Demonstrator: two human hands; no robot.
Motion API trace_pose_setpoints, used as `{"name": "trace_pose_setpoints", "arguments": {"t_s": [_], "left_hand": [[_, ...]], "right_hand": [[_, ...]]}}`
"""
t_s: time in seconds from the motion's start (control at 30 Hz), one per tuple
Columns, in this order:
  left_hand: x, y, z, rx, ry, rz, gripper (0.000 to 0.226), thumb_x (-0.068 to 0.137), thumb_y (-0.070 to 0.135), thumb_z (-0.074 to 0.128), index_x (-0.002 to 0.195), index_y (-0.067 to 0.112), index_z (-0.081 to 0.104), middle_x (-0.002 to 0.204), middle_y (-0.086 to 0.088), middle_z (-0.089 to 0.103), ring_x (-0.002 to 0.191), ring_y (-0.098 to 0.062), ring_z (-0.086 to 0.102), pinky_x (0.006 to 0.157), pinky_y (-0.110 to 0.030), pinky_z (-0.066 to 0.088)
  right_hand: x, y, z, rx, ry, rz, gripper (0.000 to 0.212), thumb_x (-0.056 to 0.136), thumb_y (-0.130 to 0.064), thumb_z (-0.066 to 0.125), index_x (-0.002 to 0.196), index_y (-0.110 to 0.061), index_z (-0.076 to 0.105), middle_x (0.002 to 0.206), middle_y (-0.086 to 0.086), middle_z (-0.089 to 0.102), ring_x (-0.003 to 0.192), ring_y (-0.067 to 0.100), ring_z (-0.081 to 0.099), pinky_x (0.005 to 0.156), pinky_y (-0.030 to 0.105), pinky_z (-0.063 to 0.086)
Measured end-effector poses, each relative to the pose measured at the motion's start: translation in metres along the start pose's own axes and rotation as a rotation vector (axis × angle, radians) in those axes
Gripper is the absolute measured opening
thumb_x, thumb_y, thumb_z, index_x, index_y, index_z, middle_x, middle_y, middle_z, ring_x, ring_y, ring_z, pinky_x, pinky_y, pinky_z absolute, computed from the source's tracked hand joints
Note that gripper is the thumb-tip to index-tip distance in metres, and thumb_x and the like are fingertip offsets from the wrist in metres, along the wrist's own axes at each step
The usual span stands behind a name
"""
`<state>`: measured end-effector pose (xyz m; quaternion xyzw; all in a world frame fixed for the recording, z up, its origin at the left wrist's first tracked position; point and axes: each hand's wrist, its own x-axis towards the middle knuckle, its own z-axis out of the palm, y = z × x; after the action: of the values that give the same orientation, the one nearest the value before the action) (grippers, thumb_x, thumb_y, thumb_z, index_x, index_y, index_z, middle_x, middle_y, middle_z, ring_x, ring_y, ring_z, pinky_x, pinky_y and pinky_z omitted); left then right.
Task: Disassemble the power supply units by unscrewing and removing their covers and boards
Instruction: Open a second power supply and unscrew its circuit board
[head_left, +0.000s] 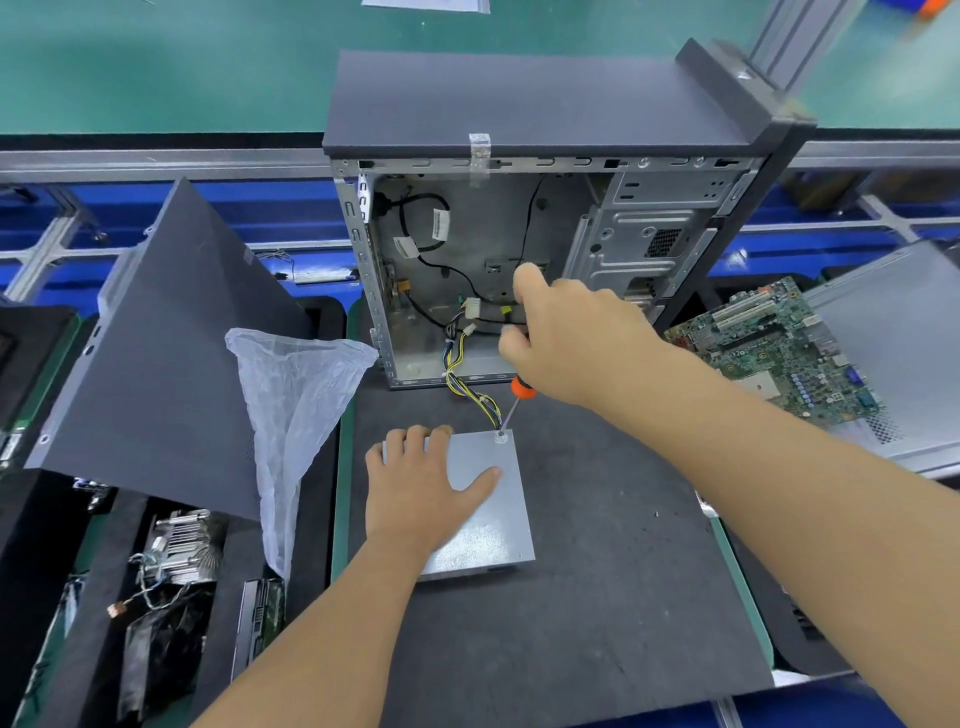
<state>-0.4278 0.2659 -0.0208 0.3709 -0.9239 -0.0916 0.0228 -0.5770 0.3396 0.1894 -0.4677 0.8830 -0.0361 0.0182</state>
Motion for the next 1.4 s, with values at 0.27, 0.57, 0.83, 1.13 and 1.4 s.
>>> {"name": "trace_pose_setpoints", "arguments": {"t_s": [0.27,0.57,0.83,1.13,1.4], "left_hand": [[0.0,0.0,0.0,0.0,-0.007,0.0,0.088,0.077,0.088,0.021,0.137,0.03,0.048,0.125,0.008,0.052,0.119,-0.02,0.039,0.108,-0.043,0.028],[0.0,0.001,0.0,0.008,0.002,0.003,0.088,0.077,0.088,0.021,0.135,0.028,0.05,0.123,0.007,0.054,0.117,-0.021,0.041,0.106,-0.043,0.03],[0.0,0.0,-0.001,0.016,-0.006,0.003,0.089,0.077,0.088,0.019,0.136,0.029,0.049,0.124,0.007,0.053,0.118,-0.021,0.04,0.106,-0.043,0.03],[0.0,0.001,0.0,0.021,-0.006,0.0,0.089,0.078,0.089,0.019,0.138,0.029,0.048,0.126,0.008,0.053,0.12,-0.02,0.039,0.107,-0.043,0.029],[0.0,0.0,0.0,0.018,0.0,0.0,0.086,0.078,0.088,0.021,0.135,0.03,0.049,0.122,0.008,0.052,0.117,-0.02,0.04,0.107,-0.043,0.03]], "right_hand": [[0.003,0.0,0.003,-0.174,0.029,0.025,0.047,0.1,-0.06,0.033,0.095,-0.013,0.029,0.066,0.0,0.024,0.069,0.026,0.034,0.049,0.032,0.02],[0.008,-0.002,-0.007,0.026,-0.23,-0.067,0.02,0.093,-0.012,0.052,0.109,-0.017,0.041,0.1,0.009,0.051,0.073,0.028,0.051,0.059,0.035,0.042],[0.007,0.002,-0.01,0.271,-0.345,-0.106,0.035,0.084,-0.013,0.066,0.109,-0.031,0.05,0.115,-0.001,0.055,0.092,0.018,0.058,0.073,0.036,0.054],[0.007,-0.003,-0.004,-0.085,-0.193,-0.005,0.02,0.101,-0.015,0.04,0.119,-0.013,0.048,0.079,0.003,0.036,0.063,0.021,0.038,0.05,0.03,0.024],[0.01,-0.002,-0.008,0.054,-0.219,0.019,0.038,0.09,-0.012,0.057,0.123,-0.017,0.038,0.103,0.008,0.046,0.074,0.03,0.048,0.06,0.036,0.039]]}}
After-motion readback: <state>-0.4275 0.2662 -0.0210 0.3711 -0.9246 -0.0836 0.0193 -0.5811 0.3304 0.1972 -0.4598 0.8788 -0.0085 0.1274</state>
